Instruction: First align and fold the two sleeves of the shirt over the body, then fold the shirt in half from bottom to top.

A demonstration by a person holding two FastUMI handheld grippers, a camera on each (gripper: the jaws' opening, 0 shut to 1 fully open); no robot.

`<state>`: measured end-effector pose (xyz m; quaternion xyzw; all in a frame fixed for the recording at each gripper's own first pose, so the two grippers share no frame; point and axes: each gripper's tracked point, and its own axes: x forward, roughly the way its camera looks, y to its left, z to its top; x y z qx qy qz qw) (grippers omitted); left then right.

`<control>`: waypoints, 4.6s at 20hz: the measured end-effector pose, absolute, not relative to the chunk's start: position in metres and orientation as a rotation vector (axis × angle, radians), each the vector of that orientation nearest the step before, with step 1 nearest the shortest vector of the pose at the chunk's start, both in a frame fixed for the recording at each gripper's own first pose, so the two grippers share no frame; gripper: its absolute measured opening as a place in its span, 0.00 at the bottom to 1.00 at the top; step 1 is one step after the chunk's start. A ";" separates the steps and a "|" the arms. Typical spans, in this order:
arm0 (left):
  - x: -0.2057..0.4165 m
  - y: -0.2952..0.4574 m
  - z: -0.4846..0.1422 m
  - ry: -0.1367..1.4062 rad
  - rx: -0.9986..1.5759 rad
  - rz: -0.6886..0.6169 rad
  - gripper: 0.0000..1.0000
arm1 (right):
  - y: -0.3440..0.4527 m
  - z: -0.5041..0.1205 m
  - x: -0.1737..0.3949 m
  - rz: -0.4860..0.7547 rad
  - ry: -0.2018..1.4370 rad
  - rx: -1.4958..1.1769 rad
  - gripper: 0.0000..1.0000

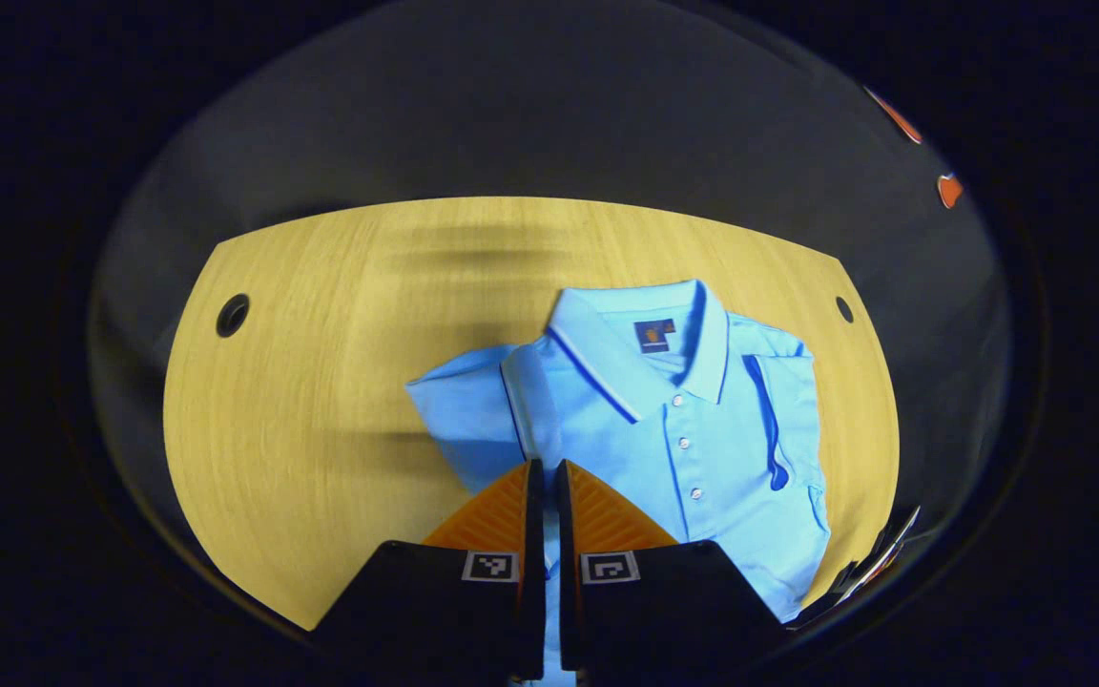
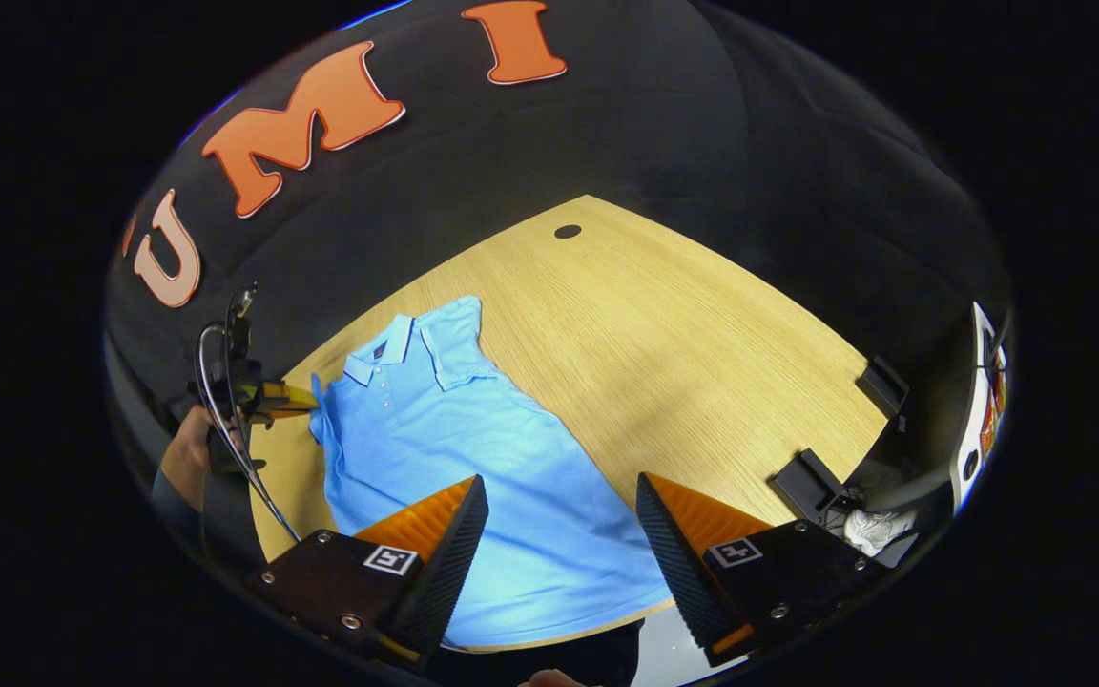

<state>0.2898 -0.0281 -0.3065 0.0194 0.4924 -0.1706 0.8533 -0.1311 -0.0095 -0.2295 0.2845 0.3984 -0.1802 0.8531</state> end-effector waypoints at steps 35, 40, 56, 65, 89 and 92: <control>-0.081 0.060 -0.306 0.921 -0.002 -0.184 1.00 | 0.013 -0.298 -0.178 0.195 1.022 0.201 0.98; -0.108 0.059 -0.342 0.996 0.051 -0.200 1.00 | 0.010 -0.318 -0.195 0.192 1.080 0.180 0.99; -0.144 0.077 -0.423 1.172 0.096 -0.204 1.00 | 0.019 -0.376 -0.238 0.148 1.265 0.163 0.99; -0.147 0.074 -0.435 1.184 0.154 -0.219 0.99 | 0.018 -0.384 -0.241 0.151 1.281 0.034 0.96; -0.062 0.024 -0.345 0.792 0.041 -0.153 0.05 | 0.039 -0.309 -0.140 0.240 0.859 0.430 0.02; -0.041 0.016 -0.317 0.716 0.052 -0.181 0.05 | 0.043 -0.283 -0.108 0.246 0.791 0.454 0.02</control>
